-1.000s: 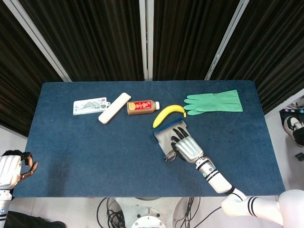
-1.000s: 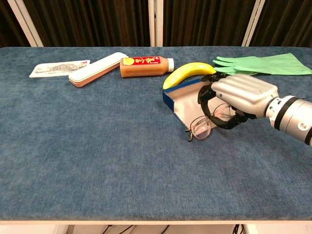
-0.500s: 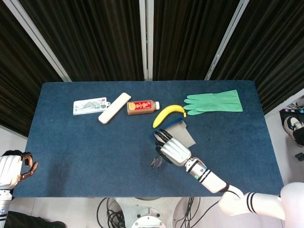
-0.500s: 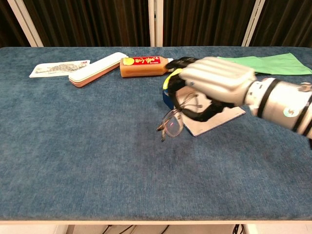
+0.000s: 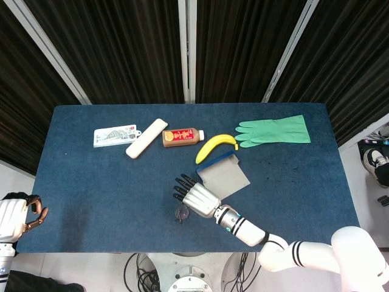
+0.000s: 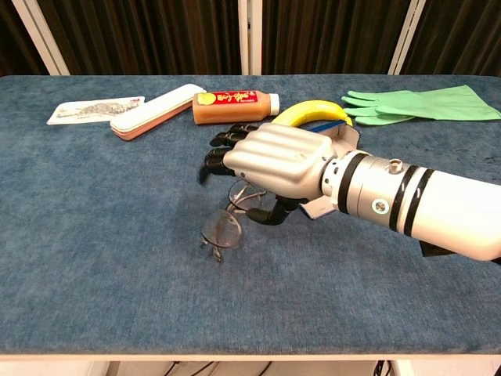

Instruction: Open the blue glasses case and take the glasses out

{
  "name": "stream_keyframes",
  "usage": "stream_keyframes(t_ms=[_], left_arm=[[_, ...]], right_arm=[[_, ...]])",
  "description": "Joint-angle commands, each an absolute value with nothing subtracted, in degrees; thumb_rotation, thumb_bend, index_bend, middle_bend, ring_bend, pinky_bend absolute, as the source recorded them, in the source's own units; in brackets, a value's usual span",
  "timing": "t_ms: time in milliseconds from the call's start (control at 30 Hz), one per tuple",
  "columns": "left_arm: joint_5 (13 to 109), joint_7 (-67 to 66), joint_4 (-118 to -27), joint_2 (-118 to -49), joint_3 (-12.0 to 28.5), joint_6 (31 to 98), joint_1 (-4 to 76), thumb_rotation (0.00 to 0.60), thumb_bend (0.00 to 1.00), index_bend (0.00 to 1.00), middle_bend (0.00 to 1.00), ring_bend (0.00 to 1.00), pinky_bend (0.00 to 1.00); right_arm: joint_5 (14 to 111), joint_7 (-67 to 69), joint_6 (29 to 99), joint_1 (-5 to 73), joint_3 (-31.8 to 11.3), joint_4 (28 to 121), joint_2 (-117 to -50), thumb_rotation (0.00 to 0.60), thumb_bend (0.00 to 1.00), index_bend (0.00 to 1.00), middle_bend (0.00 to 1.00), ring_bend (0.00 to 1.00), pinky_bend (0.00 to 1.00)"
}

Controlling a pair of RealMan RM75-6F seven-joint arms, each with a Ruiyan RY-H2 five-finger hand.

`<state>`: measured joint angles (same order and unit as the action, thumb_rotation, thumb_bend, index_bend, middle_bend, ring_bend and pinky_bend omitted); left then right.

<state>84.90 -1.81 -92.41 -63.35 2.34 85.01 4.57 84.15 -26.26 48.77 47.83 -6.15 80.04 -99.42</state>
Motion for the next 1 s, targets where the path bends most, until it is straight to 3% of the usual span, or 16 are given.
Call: stream_keyframes(t_ms=[33, 500, 800, 1000], left_arm=[[84.9, -1.9, -92.4, -63.4, 2.3, 85.0, 4.6, 0.6, 0.33, 0.71, 0.68, 0.49, 0.43], [84.9, -3.0, -92.5, -63.6, 2.4, 85.2, 4.5, 0.6, 0.33, 0.71, 0.68, 0.49, 0.43], [84.9, -3.1, -92.6, -63.6, 2.4, 85.3, 4.5, 0.6, 0.33, 0.71, 0.68, 0.49, 0.43], [84.9, -3.3, -92.6, -63.6, 2.3, 85.3, 4.5, 0.6, 0.33, 0.71, 0.68, 0.49, 0.43]], right_arm=[[82.4, -28.8, 51.8, 45.5, -6.0, 84.4, -95.9, 0.6, 0.22, 0.0, 0.07, 0.0, 0.0], [80.1, -30.3, 78.2, 24.4, -0.6, 104.0, -71.1, 0.6, 0.22, 0.0, 0.08, 0.0, 0.0], [84.5, -21.4, 91.0, 11.8, 4.6, 103.9, -64.8, 0.6, 0.22, 0.0, 0.09, 0.0, 0.0], [86.9, -17.6, 93.7, 7.9, 5.7, 102.3, -63.5, 0.6, 0.22, 0.0, 0.09, 0.0, 0.0]])
